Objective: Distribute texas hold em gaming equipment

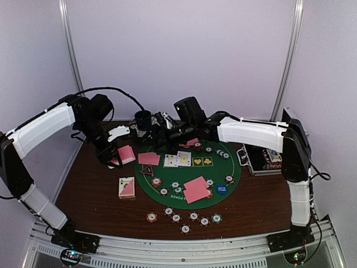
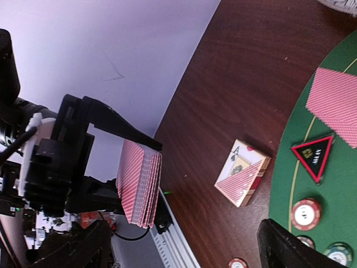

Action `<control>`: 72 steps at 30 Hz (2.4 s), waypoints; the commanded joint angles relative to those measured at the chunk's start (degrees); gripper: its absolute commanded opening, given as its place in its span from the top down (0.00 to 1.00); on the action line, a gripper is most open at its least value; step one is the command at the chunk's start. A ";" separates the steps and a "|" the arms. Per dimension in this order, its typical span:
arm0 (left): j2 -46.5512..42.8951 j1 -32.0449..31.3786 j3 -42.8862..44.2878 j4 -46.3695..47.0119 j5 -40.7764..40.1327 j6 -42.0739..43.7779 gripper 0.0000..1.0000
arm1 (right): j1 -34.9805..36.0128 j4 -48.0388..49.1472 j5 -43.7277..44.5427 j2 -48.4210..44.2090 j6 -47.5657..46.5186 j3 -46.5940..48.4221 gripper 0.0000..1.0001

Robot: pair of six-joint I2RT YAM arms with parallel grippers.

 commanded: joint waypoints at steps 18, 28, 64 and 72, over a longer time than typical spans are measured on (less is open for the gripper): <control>0.56 0.16 2.87 0.90 1.98 0.11 1.00 | 2.97 22.57 -10.52 11.42 26.08 2.14 0.03; 0.68 0.16 2.30 0.94 2.47 0.13 1.00 | 3.94 25.65 -10.75 17.65 30.14 9.04 0.02; 0.24 0.16 1.38 1.09 2.29 0.38 1.00 | 2.37 23.61 -16.09 10.43 23.46 0.97 0.20; 0.06 0.16 1.16 1.00 2.19 0.37 1.00 | 2.68 24.61 -17.08 11.60 24.34 1.83 0.21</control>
